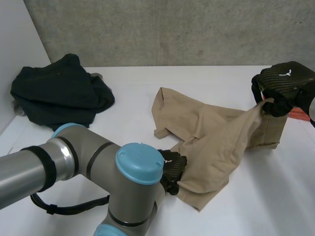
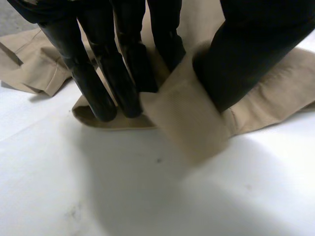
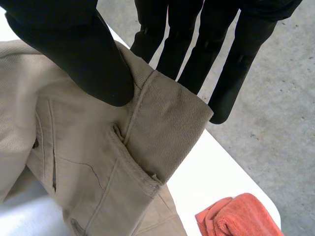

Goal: Fold the laundry.

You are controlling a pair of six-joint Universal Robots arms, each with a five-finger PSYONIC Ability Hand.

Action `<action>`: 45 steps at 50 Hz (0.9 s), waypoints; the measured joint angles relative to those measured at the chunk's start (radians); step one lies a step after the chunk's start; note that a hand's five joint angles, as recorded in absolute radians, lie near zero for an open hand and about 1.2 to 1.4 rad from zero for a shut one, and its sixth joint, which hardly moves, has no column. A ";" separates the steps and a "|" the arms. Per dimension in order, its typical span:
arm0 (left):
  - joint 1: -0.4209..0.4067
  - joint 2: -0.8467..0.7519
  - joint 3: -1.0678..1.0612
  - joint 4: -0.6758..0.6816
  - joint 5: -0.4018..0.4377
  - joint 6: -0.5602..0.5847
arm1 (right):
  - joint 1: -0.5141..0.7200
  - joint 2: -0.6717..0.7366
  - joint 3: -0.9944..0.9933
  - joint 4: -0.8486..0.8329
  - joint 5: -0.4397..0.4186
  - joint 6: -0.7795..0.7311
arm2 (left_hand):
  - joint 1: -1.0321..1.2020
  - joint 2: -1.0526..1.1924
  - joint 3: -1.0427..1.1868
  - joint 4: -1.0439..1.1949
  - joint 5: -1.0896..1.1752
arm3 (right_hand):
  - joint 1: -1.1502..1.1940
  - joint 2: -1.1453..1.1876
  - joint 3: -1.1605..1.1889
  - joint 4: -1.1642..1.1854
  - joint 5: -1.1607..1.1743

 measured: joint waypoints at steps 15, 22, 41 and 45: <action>0.162 0.574 -0.156 -0.003 -0.095 0.054 | -0.025 -0.034 -0.011 0.046 -0.011 -0.070 | 0.028 0.086 0.100 0.103 0.063 | 0.000 0.000 0.000 0.000 0.000; 0.286 0.773 -0.220 -0.227 0.048 0.189 | -0.006 -0.026 0.010 0.193 -0.024 -0.284 | 0.029 0.096 0.104 0.104 0.089 | 0.000 0.000 0.000 0.000 0.000; 0.419 0.232 0.249 0.066 0.073 0.321 | 0.199 0.430 -0.434 -0.262 0.262 -0.179 | 0.028 0.098 0.104 0.104 0.089 | 0.000 0.000 0.001 0.000 0.000; 0.453 0.248 0.361 0.328 0.108 0.316 | 0.200 0.432 -0.569 -0.556 0.289 -0.057 | 0.029 0.098 0.104 0.104 0.089 | 0.000 0.000 0.001 0.000 0.000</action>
